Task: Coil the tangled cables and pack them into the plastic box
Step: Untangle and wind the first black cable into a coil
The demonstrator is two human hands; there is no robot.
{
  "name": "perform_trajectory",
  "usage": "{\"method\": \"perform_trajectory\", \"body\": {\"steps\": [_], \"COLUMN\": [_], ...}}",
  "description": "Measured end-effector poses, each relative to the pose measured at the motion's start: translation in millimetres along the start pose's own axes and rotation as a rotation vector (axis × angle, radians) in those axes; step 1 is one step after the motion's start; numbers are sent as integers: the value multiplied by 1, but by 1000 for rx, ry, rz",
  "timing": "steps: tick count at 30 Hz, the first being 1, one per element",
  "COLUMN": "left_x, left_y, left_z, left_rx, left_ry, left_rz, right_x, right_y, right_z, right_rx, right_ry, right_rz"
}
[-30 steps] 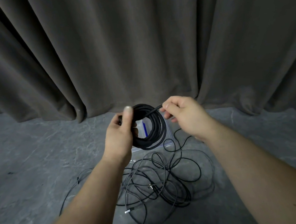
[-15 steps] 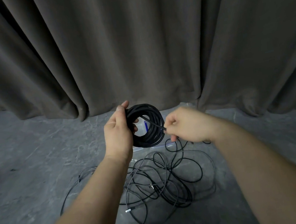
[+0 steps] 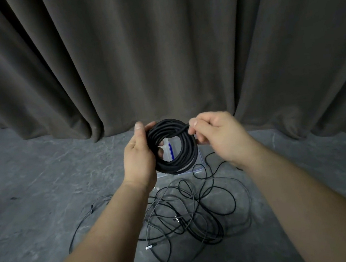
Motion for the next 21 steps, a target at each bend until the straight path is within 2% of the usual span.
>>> {"method": "perform_trajectory", "body": {"steps": [3,5,8,10,17,21], "left_x": [1,2,3,1,-14,-13], "left_y": [2,1,4,8,19,15], "left_z": [-1,-2,-1,-1,-10,-10], "left_rx": [-18,-13,-53,-119,-411,-388], "left_ry": [-65,-64,-72,-97,-281,-318], "left_rz": [-105,-172,-264,-292,-125,-7], "right_x": [6,13,19,18,30,27], "right_y": [0,3,16,17,-1,-12], "right_z": [-1,-1,-3,-4,-1,1], "right_rx": [28,15,-157,-186,-48,-15], "right_ry": [89,174,320,370,429,334], "right_rz": [241,317,396,527,715,622]}}
Point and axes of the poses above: each hand's wrist, its own z-axis towards the middle knuckle, its own y-axis out of the palm, x = y × z, the point moved 5 cm from there along z, towards the middle knuckle, and after that the axes turned 14 degrees about -z, right-handed, at the moved point
